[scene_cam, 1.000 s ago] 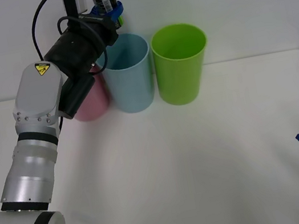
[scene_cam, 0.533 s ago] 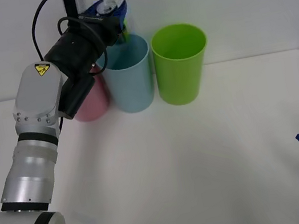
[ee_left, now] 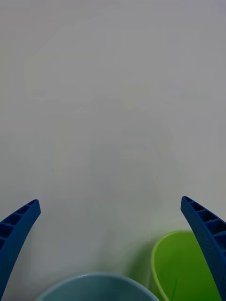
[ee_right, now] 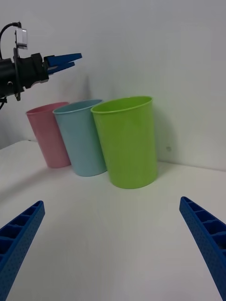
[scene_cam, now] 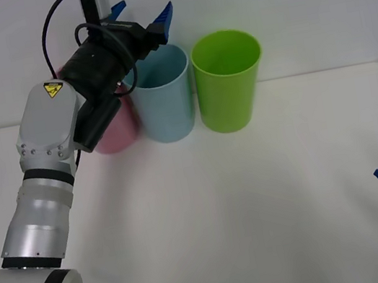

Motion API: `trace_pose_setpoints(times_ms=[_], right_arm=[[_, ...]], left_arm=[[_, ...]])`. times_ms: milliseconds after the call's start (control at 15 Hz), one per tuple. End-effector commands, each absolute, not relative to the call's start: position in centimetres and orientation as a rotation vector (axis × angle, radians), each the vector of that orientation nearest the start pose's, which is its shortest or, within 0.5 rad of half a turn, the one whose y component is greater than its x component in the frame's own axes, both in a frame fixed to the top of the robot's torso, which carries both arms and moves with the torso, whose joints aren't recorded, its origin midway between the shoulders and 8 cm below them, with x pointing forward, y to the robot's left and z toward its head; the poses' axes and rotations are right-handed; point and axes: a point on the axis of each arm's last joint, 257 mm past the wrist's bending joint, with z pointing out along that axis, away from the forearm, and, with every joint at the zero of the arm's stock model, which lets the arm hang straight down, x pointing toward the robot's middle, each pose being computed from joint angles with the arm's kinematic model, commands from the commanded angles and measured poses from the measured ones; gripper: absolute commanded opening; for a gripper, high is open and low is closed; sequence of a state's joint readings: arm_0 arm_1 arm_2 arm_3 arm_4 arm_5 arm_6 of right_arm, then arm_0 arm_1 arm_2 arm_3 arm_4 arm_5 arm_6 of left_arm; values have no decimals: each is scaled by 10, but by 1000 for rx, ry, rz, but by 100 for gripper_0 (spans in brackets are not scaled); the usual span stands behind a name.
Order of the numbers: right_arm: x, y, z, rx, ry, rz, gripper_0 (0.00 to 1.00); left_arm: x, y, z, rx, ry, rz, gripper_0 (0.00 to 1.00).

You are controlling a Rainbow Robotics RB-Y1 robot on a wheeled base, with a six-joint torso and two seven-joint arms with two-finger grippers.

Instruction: Grasp the object on the table and drop it into the matching bin: aluminum can to the light blue bin, PET bottle to the pink bin.

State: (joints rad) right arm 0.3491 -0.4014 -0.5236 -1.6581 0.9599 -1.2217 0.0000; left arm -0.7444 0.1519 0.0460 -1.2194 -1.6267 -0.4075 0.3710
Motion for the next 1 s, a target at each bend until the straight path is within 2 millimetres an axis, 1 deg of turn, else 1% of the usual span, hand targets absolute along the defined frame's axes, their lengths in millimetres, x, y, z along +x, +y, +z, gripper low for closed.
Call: trace_pose_setpoints(times_ms=[67,133,400,667,1000], right_arm=[[342,-330,-169,-465,1441,567,100],[342,-330,-169,-465,1441,567,100],[342,-330,-169,-465,1441,567,100],[342,-330,-169,-465,1441,567,100],[342,-330,-169,-465,1441,567,100]], left_arm=[[662,62,10,366,1305,-520,100],[657,63,10,360,1296,-529,100],[637,80,4,317,1271,-551,100],[609,97,-2,287,1245,-567,100],[575,133,-14,263,1230,-575,100]])
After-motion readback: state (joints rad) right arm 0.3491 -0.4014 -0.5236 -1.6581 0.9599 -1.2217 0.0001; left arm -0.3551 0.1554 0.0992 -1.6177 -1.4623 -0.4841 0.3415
